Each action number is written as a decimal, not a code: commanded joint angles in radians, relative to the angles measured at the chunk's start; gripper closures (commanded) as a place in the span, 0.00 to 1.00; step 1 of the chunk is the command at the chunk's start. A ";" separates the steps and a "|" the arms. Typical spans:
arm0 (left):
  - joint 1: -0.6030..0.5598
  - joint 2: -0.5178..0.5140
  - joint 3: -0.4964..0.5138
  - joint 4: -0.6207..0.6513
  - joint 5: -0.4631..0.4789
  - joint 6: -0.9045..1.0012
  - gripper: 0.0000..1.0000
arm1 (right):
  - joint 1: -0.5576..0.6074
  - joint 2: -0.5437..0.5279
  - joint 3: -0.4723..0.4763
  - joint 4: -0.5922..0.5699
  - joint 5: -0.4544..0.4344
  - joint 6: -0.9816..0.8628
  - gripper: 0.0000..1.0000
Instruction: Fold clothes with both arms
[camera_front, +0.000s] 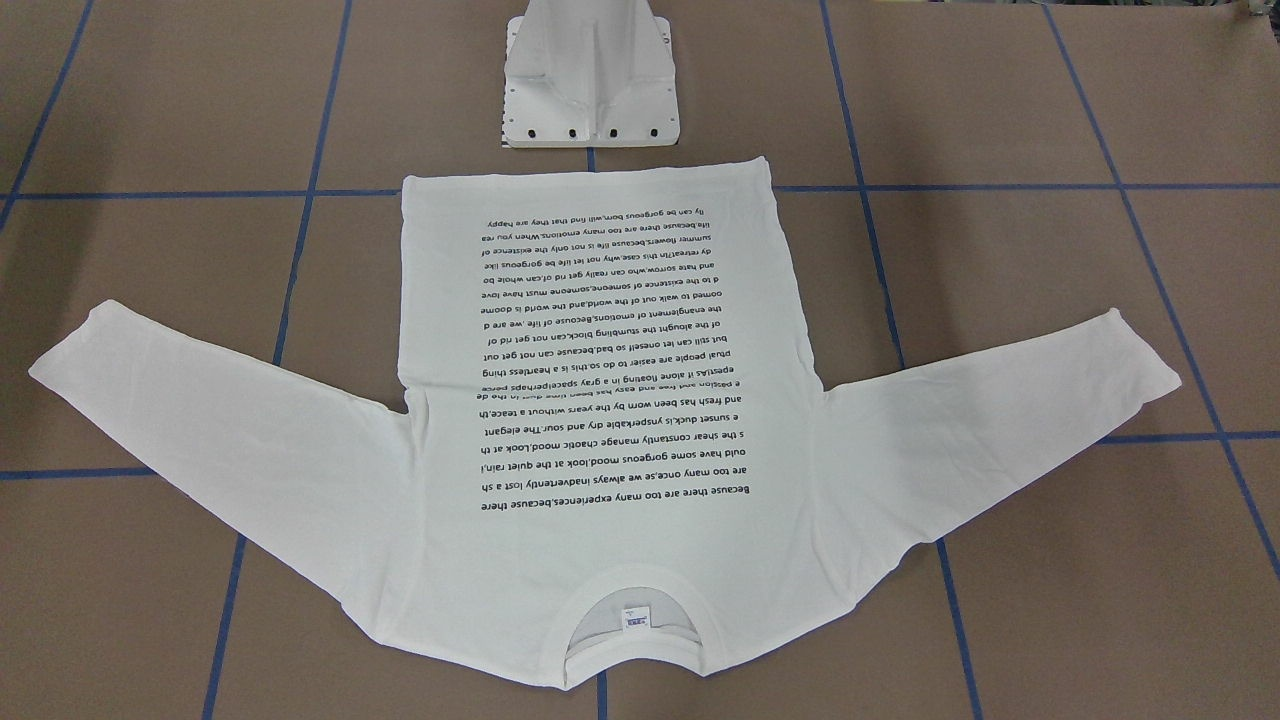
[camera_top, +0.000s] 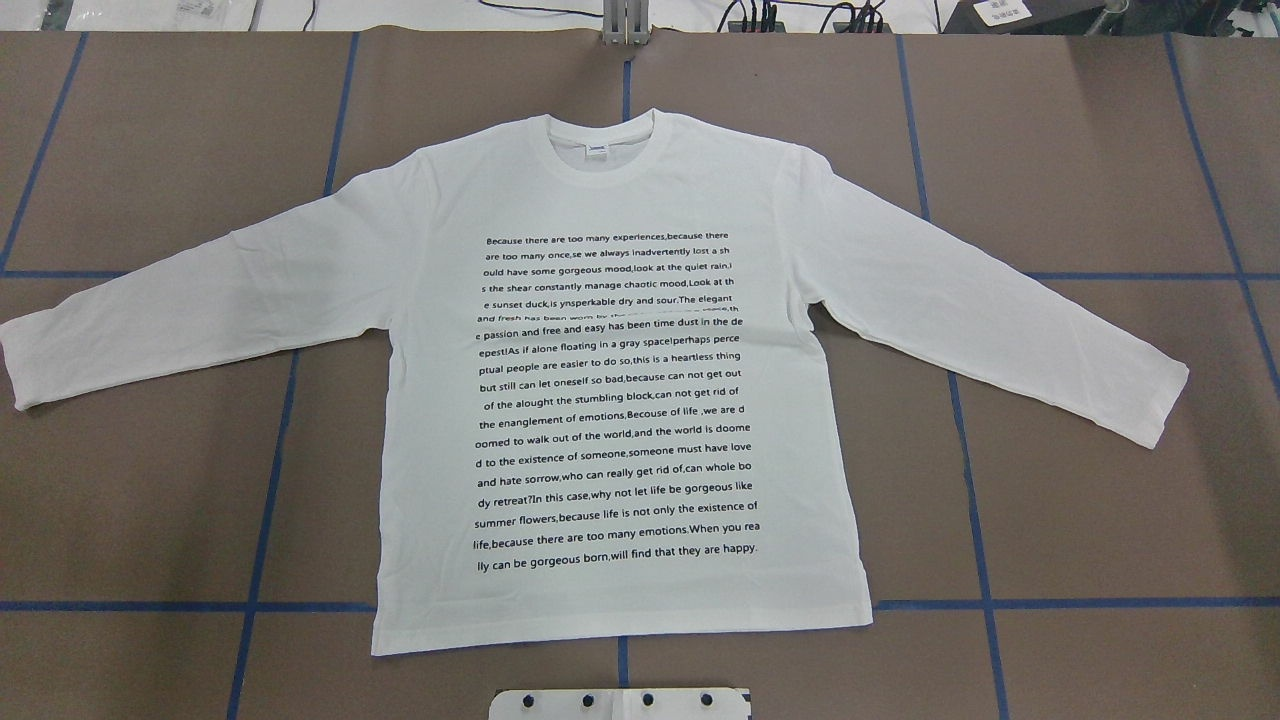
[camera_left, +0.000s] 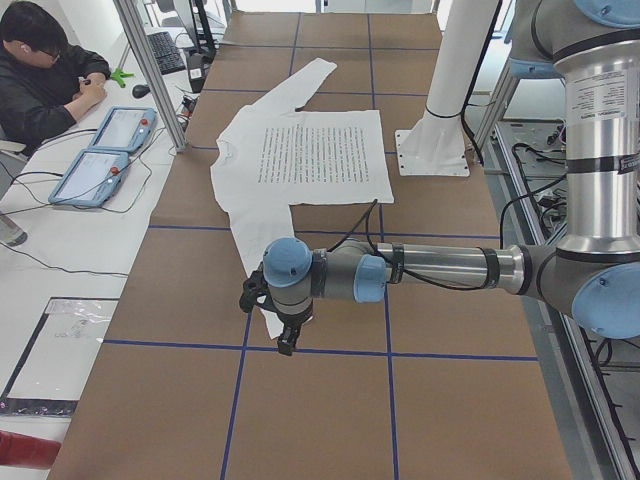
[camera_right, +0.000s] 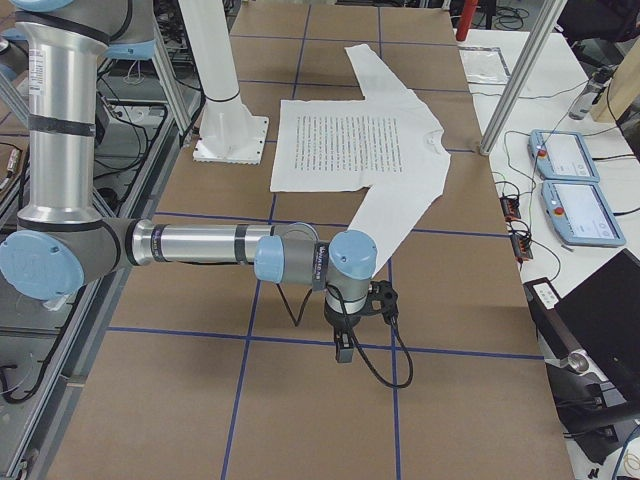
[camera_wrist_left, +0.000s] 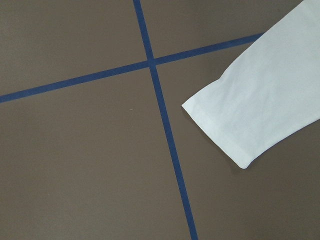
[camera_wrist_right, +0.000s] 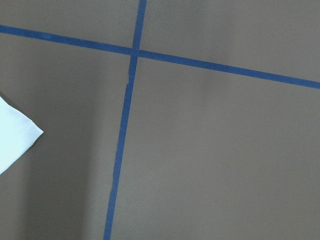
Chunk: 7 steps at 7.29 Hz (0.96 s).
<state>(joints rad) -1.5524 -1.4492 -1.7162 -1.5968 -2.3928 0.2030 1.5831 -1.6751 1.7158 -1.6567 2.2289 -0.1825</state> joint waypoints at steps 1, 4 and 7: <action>0.002 -0.020 -0.006 -0.011 0.055 0.000 0.00 | 0.000 0.002 0.005 0.000 0.000 0.000 0.00; 0.000 -0.091 -0.017 -0.104 0.061 -0.002 0.00 | 0.000 0.026 0.011 0.113 -0.003 -0.002 0.00; -0.002 -0.126 -0.010 -0.358 0.078 -0.004 0.00 | 0.000 0.044 0.013 0.365 -0.002 0.064 0.00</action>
<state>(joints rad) -1.5534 -1.5646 -1.7346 -1.8481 -2.3192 0.2007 1.5830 -1.6449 1.7253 -1.3570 2.2244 -0.1581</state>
